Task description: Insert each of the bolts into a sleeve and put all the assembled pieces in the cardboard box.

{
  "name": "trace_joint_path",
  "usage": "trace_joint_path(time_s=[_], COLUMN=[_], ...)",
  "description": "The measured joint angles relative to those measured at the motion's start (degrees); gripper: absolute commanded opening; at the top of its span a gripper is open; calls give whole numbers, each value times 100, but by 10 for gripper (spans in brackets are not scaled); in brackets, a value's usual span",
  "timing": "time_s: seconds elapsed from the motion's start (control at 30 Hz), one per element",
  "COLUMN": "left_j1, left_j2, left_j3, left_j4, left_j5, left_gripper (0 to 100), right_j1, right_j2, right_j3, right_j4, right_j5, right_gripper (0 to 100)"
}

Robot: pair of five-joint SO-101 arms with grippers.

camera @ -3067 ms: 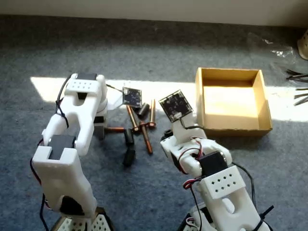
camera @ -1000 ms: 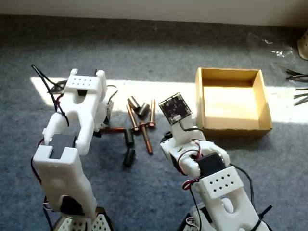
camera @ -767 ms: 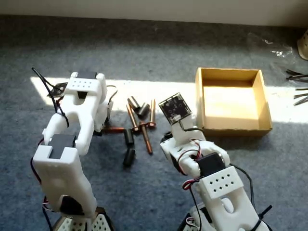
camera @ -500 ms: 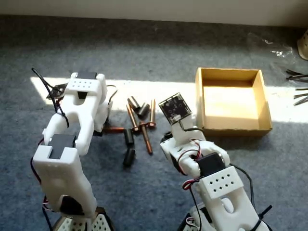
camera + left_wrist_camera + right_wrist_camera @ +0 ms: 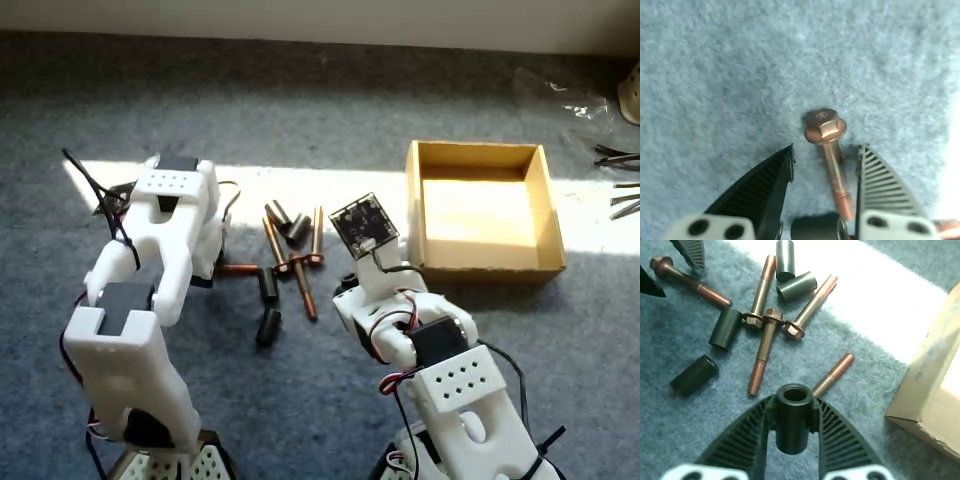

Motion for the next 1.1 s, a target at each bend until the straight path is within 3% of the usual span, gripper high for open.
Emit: trace_joint_path(time_s=[0.67,0.9,1.1], left_j1=[-343,-343,-404], left_j2=[-26,211,721], left_j3=[141,53,-580], left_j4=[-141,-246,53], left_j5=[-299,-352,-1169], left_gripper=[200,53,42], right_j1=[0,0,0], right_j2=[0,0,0], right_j3=[0,0,0], right_j4=[0,0,0], right_j5=[0,0,0], right_gripper=[5,5,5])
